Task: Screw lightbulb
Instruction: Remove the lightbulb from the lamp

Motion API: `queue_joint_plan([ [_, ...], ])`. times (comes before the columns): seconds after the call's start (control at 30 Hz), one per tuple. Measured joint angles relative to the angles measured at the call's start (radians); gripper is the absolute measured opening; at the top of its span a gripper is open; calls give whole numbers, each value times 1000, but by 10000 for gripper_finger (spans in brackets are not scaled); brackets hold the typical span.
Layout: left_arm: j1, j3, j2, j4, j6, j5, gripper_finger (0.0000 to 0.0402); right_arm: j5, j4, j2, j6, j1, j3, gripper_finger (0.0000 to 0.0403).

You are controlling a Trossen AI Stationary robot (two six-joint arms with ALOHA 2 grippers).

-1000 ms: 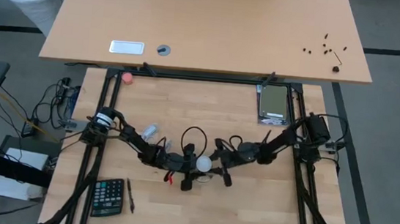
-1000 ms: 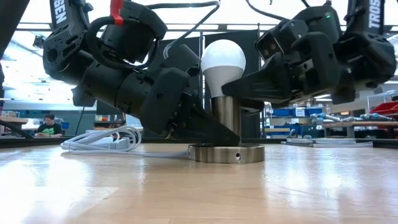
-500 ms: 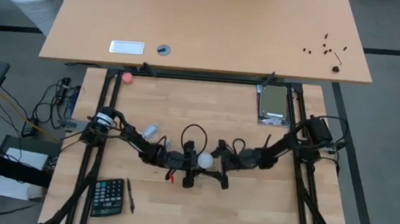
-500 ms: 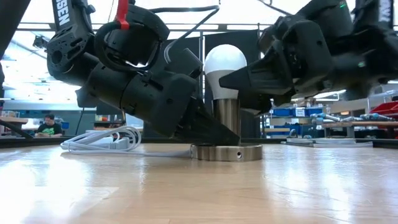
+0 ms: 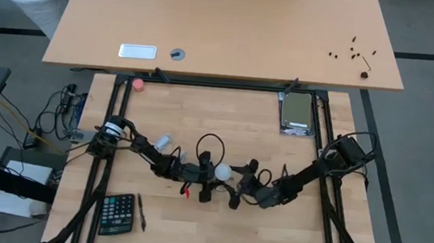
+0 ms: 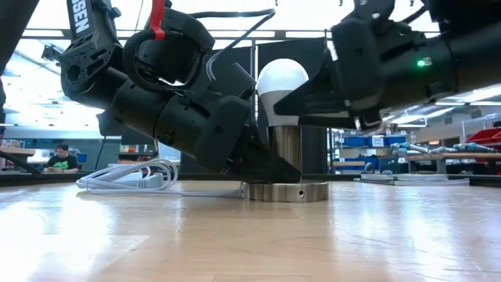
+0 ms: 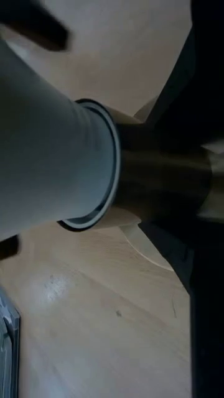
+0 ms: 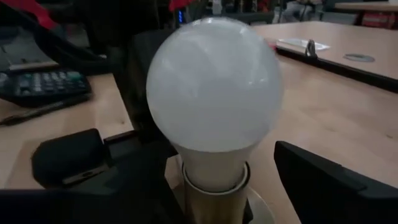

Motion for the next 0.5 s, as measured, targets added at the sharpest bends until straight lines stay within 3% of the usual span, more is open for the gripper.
queue_joint_plan([
  [0.33,0,0,0,0,-2,0,196,38,-77,-1,47,-6,8,306],
  [0.4,0,0,0,-2,-2,0,196,114,-78,-1,105,32,-17,306],
  [0.5,-1,0,-1,-8,-1,0,196,308,-82,-1,197,108,-45,306],
])
